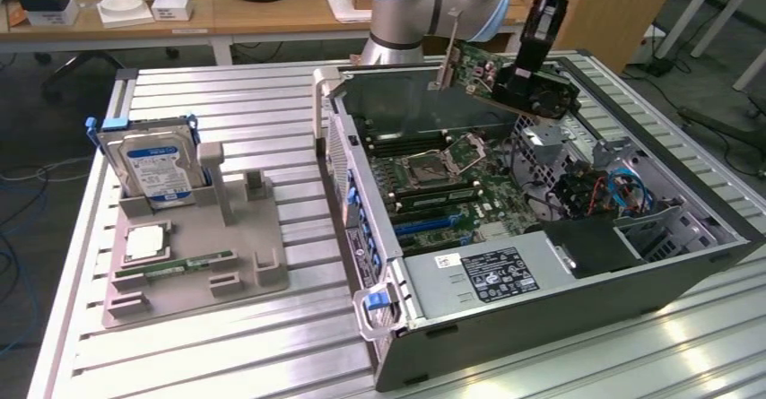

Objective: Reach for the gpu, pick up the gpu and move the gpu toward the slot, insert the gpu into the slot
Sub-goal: 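Insert the gpu into the slot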

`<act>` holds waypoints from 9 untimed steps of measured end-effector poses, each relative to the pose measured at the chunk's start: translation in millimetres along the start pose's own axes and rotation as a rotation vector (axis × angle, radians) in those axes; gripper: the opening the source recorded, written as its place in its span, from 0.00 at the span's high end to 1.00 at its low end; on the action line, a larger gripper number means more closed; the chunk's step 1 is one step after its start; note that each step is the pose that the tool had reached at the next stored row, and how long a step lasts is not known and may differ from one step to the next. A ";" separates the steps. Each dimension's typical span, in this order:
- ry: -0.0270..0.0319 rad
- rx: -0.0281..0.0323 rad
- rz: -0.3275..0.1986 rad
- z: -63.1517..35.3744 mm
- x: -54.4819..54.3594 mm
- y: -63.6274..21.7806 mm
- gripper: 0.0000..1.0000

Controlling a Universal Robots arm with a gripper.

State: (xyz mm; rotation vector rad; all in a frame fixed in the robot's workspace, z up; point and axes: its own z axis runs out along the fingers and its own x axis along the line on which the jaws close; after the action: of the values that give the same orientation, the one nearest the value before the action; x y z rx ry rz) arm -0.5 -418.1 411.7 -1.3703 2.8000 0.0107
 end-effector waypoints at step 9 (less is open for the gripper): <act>-0.0043 0.0018 -0.117 0.6 0.2 -0.1 0.74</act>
State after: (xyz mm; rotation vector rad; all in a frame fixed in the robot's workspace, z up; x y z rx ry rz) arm -0.6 -418.2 411.1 -1.5294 2.7107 0.0088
